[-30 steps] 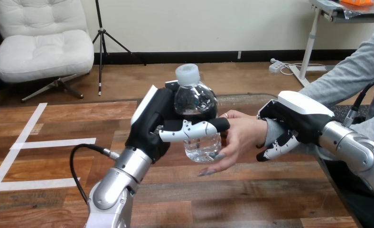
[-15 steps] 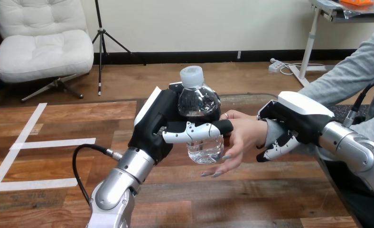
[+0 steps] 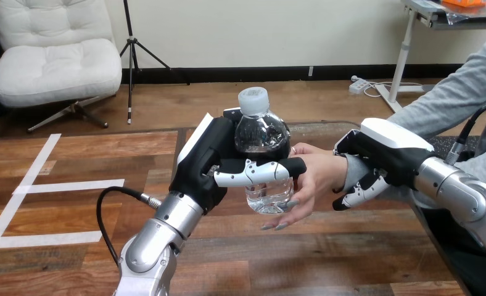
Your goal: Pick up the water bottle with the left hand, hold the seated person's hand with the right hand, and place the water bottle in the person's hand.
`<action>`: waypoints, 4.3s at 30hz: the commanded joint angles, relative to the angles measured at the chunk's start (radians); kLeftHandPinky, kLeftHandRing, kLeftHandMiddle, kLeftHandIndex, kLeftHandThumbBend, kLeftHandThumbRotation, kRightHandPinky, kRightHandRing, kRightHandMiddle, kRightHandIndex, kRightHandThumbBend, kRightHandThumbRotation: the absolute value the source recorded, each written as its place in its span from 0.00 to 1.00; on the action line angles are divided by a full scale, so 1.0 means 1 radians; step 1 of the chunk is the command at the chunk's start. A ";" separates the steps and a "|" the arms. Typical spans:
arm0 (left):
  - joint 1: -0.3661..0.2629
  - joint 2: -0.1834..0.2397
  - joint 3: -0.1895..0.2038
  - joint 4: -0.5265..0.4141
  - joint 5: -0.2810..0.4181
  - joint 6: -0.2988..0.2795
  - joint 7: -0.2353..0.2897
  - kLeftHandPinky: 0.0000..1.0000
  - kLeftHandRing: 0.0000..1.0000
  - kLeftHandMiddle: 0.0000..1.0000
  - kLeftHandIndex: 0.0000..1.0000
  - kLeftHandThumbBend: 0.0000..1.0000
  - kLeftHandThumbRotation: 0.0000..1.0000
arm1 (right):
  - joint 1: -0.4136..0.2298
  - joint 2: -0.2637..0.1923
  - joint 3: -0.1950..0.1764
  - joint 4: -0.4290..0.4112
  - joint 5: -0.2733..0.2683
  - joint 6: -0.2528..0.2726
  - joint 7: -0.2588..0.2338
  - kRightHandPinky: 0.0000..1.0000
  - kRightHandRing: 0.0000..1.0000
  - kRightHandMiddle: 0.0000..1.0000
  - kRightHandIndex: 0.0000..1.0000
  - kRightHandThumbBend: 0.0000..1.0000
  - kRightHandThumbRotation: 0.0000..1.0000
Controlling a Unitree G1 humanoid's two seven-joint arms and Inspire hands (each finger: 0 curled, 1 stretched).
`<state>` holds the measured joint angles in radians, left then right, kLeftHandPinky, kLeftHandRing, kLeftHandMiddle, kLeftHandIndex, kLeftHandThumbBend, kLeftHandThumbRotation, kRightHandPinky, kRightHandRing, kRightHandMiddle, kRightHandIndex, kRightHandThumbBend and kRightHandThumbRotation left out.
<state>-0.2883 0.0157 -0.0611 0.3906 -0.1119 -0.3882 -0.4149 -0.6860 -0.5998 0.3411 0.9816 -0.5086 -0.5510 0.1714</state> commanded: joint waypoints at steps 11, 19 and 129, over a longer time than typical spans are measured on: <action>-0.070 -0.008 0.003 -0.025 -0.018 -0.006 -0.003 0.29 0.35 0.39 0.40 0.71 0.00 | -0.039 0.011 -0.037 -0.070 0.040 -0.013 0.010 0.23 0.27 0.33 0.34 0.79 0.00; -0.067 -0.006 0.003 -0.026 -0.016 -0.011 -0.005 0.29 0.35 0.39 0.41 0.69 0.00 | -0.038 0.010 -0.037 -0.064 0.039 -0.022 0.006 0.22 0.26 0.33 0.34 0.79 0.00; -0.029 0.005 -0.076 0.008 0.173 -0.183 0.095 0.29 0.35 0.40 0.41 0.68 0.00 | -0.032 0.013 -0.029 -0.067 0.021 0.009 0.005 0.22 0.26 0.33 0.35 0.78 0.00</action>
<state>-0.2854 0.0217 -0.1201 0.3992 0.0556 -0.5441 -0.3212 -0.6859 -0.5929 0.3384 0.9453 -0.5054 -0.5505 0.1869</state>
